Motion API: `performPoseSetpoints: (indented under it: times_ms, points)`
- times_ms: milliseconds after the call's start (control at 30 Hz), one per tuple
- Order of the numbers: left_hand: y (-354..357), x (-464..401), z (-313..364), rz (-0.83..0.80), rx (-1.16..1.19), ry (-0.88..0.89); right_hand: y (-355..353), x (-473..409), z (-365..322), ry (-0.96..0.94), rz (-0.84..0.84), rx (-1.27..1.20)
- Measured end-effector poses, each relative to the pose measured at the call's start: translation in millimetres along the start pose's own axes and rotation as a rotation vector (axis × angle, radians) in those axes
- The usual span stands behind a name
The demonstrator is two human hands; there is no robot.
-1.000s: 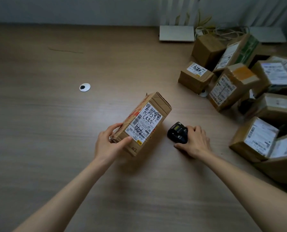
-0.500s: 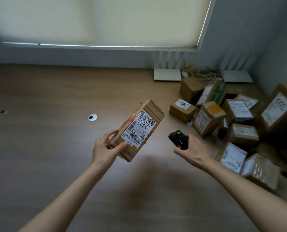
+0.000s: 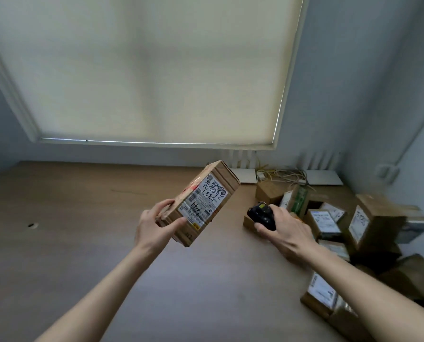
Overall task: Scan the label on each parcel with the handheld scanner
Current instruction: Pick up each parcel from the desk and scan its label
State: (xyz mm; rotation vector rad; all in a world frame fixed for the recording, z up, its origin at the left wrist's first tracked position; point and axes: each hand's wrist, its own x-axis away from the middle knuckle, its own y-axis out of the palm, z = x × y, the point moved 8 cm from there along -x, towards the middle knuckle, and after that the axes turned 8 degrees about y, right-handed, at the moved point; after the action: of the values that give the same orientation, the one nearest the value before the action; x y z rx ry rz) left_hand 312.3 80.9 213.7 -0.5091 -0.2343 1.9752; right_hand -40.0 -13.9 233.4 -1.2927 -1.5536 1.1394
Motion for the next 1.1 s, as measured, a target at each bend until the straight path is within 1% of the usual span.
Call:
performPoseSetpoints:
  times_ms: [333,400,567,667,767,933,1100]
  points:
    - [-36.7,-4.9,61.8,0.040,-0.018,0.079,-66.2,11.8,-35.3,-0.077,0.075,0.097]
    - [-42.7,-4.3,68.5,0.052,-0.018,0.076,-72.0,12.9,-40.1,-0.084,0.078,0.114]
    - [-57.0,-2.0,82.3,0.071,-0.032,0.074,-84.1,18.2,-48.3,-0.085,0.093,0.048]
    - [-64.5,-2.3,83.4,0.073,-0.043,0.072,-87.8,22.6,-55.1,-0.095,0.081,0.050]
    - [-73.1,-2.2,86.1,0.081,-0.055,0.055,-94.3,28.1,-66.1,-0.130,0.086,0.078]
    - [-91.3,6.6,114.0,0.121,-0.132,0.050,-109.5,33.8,-87.5,-0.191,0.074,0.132]
    - [-111.5,8.0,131.5,0.152,-0.213,0.001,-131.1,40.1,-118.2,-0.279,0.094,0.223]
